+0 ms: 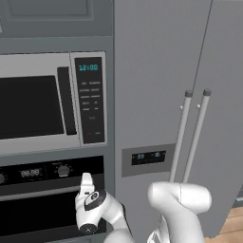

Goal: Take the baked cake out of the oven and place it on the plate for cooling. Then close the oven door.

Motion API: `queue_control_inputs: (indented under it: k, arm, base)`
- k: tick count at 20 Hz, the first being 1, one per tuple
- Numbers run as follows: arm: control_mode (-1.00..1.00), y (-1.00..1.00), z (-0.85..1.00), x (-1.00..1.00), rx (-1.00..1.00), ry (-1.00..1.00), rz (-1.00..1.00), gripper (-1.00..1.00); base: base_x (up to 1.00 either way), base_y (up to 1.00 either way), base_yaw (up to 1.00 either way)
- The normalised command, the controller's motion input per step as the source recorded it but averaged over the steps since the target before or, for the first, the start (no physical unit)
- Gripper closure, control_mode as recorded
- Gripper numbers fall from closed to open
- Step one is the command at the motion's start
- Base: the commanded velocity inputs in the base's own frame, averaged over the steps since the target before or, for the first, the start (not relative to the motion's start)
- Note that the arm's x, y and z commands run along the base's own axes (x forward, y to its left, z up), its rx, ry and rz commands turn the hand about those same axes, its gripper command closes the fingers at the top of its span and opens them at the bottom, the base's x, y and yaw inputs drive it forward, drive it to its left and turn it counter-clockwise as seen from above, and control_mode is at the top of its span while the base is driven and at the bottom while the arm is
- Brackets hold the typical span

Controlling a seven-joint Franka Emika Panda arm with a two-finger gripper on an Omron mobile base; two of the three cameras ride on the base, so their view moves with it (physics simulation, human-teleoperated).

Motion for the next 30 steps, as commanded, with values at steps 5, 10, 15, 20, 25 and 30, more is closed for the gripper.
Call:
queue_control_inputs:
  k: [5,10,15,20,25,30]
  arm:
    - [-1.00,0.25,-0.10,0.37,0.00,-0.01,0.03,-1.00]
    - [-1.00,0.31,-0.10,0.15,0.00,0.01,0.02,1.00]
    - [-1.00,0.19,-0.18,-0.22,0.00,0.05,0.01,1.00]
    - [-1.00,0.42,-0.17,-0.77,0.00,0.03,0.02,1.00]
    - [-1.00,0.47,-0.12,-0.82,0.00,0.05,0.03,1.00]
    - [-1.00,0.39,-0.16,-0.69,0.00,0.03,0.00,1.00]
  base:
    - [0.00,0.00,0.00]
    - [0.00,0.00,0.00]
    - [0.00,0.00,0.00]
    - [0.00,0.00,0.00]
    - [0.00,0.00,0.00]
    - [0.00,0.00,0.00]
